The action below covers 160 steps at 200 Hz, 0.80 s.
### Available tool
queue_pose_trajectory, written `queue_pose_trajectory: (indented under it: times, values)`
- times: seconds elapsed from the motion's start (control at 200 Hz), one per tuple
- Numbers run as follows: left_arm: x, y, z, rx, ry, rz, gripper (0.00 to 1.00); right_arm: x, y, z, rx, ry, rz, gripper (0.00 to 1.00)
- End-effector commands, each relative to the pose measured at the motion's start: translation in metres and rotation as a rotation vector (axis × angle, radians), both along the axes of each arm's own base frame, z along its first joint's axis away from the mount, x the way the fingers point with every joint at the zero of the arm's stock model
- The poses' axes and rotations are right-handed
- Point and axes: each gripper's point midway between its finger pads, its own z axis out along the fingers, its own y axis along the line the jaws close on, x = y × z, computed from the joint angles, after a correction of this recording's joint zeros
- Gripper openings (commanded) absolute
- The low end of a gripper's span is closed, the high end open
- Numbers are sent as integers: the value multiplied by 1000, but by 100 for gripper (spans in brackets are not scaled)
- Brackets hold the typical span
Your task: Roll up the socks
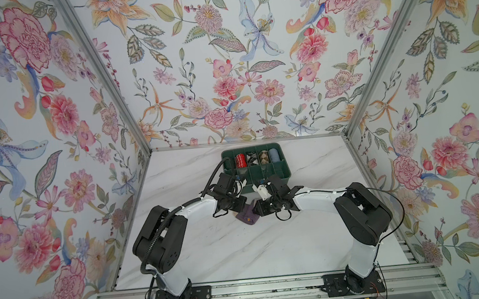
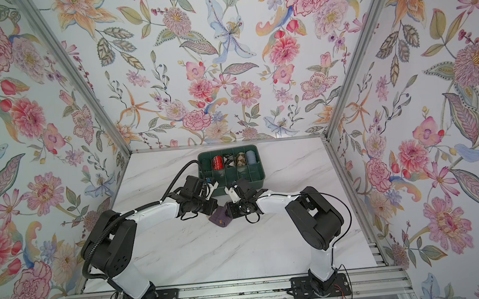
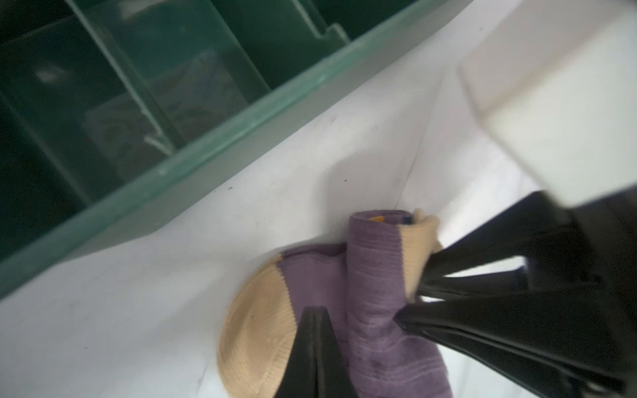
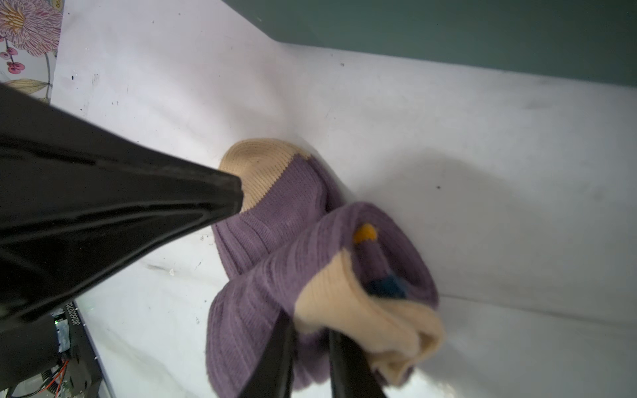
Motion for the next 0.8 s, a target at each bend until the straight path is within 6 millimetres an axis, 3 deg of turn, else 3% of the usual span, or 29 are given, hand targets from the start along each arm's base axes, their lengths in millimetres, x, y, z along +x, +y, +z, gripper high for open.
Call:
queue_pose_trajectory:
  times: [0.0,0.22,0.535,0.796]
  values:
    - [-12,-16,11,-101,13,-48,0,-53,-46,-67,-259,215,14,21]
    - [-48,-37,-1,-129,88,-145,0,-50,-42,-64,-259,210,15,21]
    - [-68,-30,-24,-98,166,-159,0,-47,-39,-60,-254,197,9,23]
    - [-73,-3,-56,34,208,-109,0,-40,-41,-44,-229,157,-9,26]
